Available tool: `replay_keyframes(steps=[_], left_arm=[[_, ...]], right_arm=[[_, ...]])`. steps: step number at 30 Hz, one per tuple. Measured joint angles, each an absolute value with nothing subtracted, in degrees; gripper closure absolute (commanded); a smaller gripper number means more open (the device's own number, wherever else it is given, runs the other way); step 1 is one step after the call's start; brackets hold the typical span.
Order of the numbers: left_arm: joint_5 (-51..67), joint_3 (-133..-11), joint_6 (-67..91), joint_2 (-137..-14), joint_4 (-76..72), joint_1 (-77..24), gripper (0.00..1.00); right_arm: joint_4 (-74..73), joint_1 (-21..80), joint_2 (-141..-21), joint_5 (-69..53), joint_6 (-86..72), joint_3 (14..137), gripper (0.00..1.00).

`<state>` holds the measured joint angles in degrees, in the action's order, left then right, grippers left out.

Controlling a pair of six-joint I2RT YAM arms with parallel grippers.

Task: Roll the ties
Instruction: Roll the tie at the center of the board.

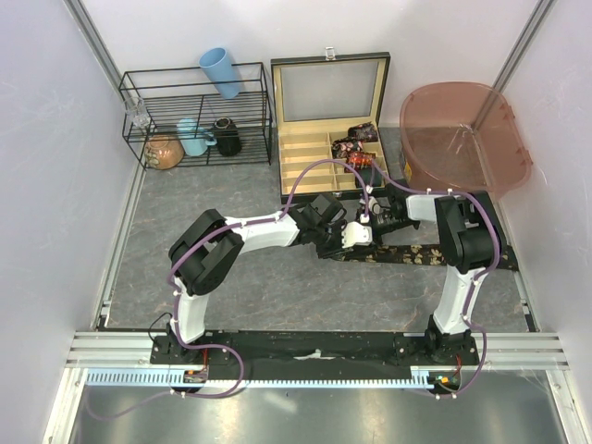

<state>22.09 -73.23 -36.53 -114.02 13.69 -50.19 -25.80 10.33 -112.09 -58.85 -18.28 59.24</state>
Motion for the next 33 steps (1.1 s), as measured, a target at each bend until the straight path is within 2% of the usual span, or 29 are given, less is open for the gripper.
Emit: replay_keyframes(steps=[5,8,11,12,14,15,19,26,33], left_arm=[[21.87,-73.34,-36.58,-114.02,13.85,-50.22,0.77],[21.47,-73.34,-36.60,-114.02,13.82,-50.22,0.77],[21.45,-73.36,-36.62,-114.02,13.80,-50.22,0.76],[21.45,-73.36,-36.62,-114.02,13.82,-50.22,0.76],[21.45,-73.36,-36.64,-114.04,13.82,-50.22,0.76],[21.45,-73.36,-36.69,-114.06,13.85,-50.22,0.76],[21.47,-73.58,-36.75,-114.26,14.13,-50.22,0.73],[21.50,-74.26,-36.88,-114.58,14.87,-50.24,0.53],[22.04,-74.37,-36.82,-114.76,14.87,-50.22,0.47]], right_arm=[[-23.05,10.33,-110.80,-58.54,-20.23,57.69,0.56],[-21.69,10.33,-110.61,-58.46,-21.32,57.21,0.61],[-20.53,10.37,-110.43,-58.72,-22.26,56.73,0.72],[-20.29,10.39,-110.41,-58.76,-22.41,56.62,0.82],[-19.68,10.44,-110.41,-58.87,-23.00,56.47,0.91],[-19.40,10.50,-110.39,-58.83,-22.98,56.34,1.00],[-19.59,10.55,-110.41,-58.65,-22.00,56.27,1.00],[-21.63,10.59,-110.30,-56.29,-19.49,56.95,1.00],[-25.19,10.24,-110.28,-51.11,-18.20,57.82,1.00]])
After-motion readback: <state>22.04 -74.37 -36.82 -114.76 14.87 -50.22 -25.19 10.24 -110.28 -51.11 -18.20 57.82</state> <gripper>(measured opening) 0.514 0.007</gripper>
